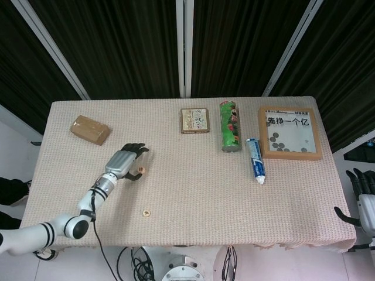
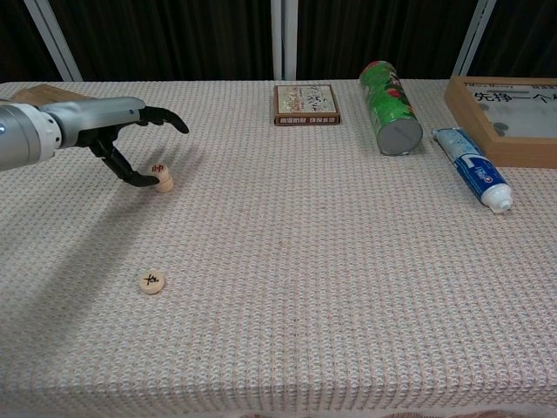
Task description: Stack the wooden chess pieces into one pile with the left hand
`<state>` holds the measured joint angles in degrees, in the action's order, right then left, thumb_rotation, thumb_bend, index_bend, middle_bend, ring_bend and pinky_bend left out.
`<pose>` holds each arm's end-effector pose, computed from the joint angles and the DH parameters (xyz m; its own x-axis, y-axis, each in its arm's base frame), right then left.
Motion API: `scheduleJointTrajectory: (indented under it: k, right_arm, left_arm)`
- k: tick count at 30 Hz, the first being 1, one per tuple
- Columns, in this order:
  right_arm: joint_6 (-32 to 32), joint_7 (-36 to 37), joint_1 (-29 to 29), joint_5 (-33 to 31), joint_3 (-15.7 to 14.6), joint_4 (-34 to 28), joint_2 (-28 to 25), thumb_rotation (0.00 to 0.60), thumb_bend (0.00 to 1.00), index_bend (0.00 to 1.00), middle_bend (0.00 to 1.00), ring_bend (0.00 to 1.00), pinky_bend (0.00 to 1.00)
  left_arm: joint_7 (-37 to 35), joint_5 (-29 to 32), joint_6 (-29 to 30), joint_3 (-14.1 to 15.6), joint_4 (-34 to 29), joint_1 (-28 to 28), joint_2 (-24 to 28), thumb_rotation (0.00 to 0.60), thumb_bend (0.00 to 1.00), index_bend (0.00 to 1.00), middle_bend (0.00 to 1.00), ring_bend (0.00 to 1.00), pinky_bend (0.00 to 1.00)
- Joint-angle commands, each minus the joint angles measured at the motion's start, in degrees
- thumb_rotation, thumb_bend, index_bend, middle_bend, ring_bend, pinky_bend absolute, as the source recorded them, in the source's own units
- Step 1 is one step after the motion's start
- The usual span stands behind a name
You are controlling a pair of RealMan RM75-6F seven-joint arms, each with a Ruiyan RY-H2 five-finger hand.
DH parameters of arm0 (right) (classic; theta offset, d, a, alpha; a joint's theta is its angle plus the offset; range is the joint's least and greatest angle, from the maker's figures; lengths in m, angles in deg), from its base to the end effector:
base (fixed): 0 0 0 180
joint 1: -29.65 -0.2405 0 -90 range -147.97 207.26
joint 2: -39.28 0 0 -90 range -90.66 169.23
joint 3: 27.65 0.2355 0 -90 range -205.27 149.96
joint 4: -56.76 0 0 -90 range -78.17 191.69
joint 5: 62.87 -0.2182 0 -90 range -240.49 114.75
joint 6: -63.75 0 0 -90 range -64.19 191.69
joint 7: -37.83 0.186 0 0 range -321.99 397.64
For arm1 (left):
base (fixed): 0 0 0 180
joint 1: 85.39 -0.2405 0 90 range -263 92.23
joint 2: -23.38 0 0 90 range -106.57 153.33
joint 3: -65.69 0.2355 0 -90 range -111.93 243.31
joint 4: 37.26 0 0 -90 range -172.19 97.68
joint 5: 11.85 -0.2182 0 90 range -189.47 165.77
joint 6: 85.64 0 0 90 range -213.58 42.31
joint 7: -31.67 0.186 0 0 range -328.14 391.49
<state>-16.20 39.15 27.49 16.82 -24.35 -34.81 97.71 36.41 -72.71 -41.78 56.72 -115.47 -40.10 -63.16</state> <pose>-0.3411 -0.2074 0.1723 0.4536 -0.0937 0.8863 -0.8742 0.1469 0.4629 -0.1564 0.3897 -0.0471 0.3310 0.4410 0.8343 0.9336 -0.2817 -0.2215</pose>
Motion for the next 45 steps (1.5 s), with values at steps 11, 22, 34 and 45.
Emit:
scheduleJointTrajectory:
  k: [11,22,34,45]
  right_arm:
    - [0.18,-0.21,-0.06,-0.14,-0.01,0.01,0.16,0.546,0.17,0.0,0.0,0.0,0.0]
    - [0.04,-0.13,0.07,-0.16,-0.05,0.04,0.12,0.546,0.17,0.0,0.0,0.0,0.0]
    - [0.25,0.72,-0.1,0.18,-0.05,0.67,0.34,0.546,0.17,0.0,0.0,0.0,0.0]
    - [-1.21,0.43,0.01,1.04,0.34,-0.54,-0.45,0.549,0.17,0.0,0.0,0.0,0.0]
  left_arm:
    - [0.14,0.16,-0.02,-0.08,0.08,0.12,0.06,0.6,0.27,0.14,0.02,0.0,0.0]
    - [0.2,0.21,-0.09,0.02,0.25,0.15,-0.04,0.6,0.27,0.14,0.02,0.0,0.0]
    - [-4.21,-15.08,15.72,3.31,-12.12,-7.49,6.48,0.6,0.27,0.24,0.01,0.0,0.0]
    - [-5.54,-26.72,21.12,14.11,-17.88,-14.73,9.67,0.6,0.27,0.24,0.01,0.0,0.0]
